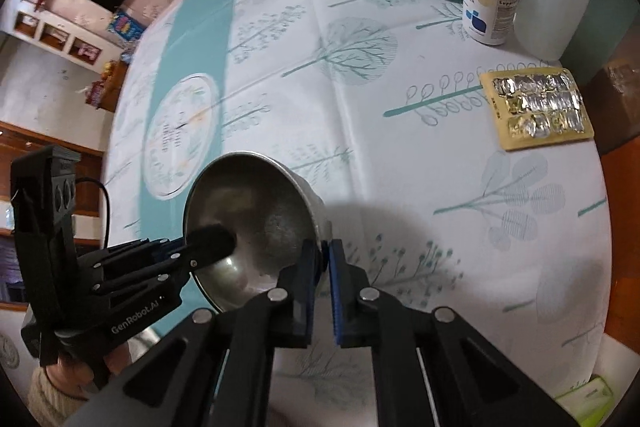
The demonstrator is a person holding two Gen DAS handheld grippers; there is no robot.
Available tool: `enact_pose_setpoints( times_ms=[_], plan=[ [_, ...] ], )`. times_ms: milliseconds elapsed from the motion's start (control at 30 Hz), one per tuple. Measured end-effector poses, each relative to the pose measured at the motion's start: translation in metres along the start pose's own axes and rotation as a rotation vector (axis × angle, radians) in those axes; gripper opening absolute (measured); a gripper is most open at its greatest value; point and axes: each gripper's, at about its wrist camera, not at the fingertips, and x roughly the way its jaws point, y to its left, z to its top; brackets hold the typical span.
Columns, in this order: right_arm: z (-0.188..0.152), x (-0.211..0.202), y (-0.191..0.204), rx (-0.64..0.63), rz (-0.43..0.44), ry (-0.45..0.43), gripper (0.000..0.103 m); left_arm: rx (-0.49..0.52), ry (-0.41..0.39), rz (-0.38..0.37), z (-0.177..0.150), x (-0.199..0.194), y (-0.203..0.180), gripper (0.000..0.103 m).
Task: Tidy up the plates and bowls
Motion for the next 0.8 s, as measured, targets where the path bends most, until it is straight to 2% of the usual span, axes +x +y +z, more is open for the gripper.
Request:
enact_pose_setpoints(
  times_ms=[233,433,633,800],
  plan=[
    [-0.04,-0.041,0.028,-0.086,0.056,-0.029,0.006,0.032,-0.045,0.003,-0.047,-0.065,-0.012,0.014],
    [-0.084,-0.071,0.05,-0.148,0.114,-0.021,0.006,0.021,-0.07,-0.024,-0.112,-0.115,-0.018,0.017],
    [-0.136,-0.079,0.072,-0.244,0.114,0.004,0.006,-0.017,-0.04,-0.025,-0.174,-0.118,-0.015,0.017],
    [-0.174,-0.059,0.077,-0.274,0.099,0.073,0.006,-0.065,0.024,-0.005,-0.221,-0.09,-0.007,0.017]
  ],
)
